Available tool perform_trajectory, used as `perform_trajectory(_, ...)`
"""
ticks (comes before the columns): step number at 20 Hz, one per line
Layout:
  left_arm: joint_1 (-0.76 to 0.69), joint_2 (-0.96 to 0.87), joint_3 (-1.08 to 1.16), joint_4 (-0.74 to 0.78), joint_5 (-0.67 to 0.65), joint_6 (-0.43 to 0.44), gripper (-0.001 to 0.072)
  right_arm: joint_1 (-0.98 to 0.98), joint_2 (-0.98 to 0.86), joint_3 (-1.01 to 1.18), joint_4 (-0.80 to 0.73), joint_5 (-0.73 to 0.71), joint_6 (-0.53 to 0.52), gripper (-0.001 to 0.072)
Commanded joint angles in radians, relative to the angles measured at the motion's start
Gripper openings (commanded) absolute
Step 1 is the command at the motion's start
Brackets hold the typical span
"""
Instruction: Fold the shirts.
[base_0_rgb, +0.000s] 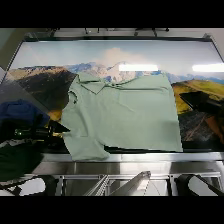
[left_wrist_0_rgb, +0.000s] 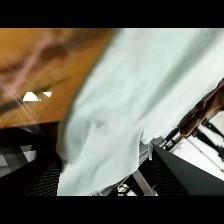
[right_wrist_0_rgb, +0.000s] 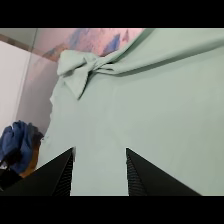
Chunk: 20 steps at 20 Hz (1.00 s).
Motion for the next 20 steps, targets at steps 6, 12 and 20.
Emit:
perform_trajectory(6, -0.304, 0.001, 0.119, -0.006, -0.119, 0.047, 0.0034, -0.091, 0.009, -0.002, -0.263, 0.011, 0.232, 0.0364)
perform_trajectory(12, -0.205, 0.002, 0.137, 0.007, 0.056, 0.047, 0.0032, -0.305, 0.004, -0.094, -0.610, -0.047, 0.476, 0.0538)
perform_trajectory(20, -0.217, 0.002, 0.137, 0.008, 0.081, 0.066, 0.0032, -0.306, -0.047, -0.185, -0.847, -0.052, 0.497, 0.0537)
